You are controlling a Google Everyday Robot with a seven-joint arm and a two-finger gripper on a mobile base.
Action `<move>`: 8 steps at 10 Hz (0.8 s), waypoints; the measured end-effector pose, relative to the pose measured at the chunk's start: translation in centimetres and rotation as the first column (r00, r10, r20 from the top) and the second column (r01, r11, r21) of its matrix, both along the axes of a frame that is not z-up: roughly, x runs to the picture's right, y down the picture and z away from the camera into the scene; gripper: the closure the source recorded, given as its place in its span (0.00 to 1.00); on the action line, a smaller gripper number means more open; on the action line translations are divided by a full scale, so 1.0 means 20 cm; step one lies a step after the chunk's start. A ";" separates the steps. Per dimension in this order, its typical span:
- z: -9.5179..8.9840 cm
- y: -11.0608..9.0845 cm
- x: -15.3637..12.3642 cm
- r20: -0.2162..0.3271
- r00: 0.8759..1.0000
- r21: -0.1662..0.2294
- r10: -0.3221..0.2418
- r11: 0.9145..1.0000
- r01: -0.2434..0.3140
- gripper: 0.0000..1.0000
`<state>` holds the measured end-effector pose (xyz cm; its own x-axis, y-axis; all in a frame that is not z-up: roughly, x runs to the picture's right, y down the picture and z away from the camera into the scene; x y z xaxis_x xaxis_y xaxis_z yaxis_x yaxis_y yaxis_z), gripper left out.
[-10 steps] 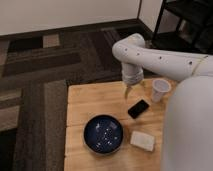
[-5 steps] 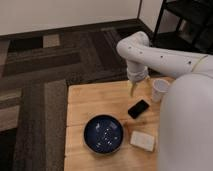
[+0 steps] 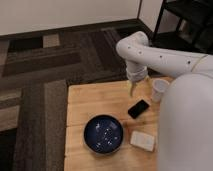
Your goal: Place the ceramic cup in the ceramic bowl
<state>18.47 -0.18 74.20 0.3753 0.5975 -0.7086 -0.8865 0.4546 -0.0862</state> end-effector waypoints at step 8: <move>0.10 -0.08 0.27 -0.039 0.999 0.064 -0.025 0.998 0.028 0.35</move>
<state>23.88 -1.77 76.19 0.3652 0.6325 -0.6831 -0.8762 0.4814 -0.0226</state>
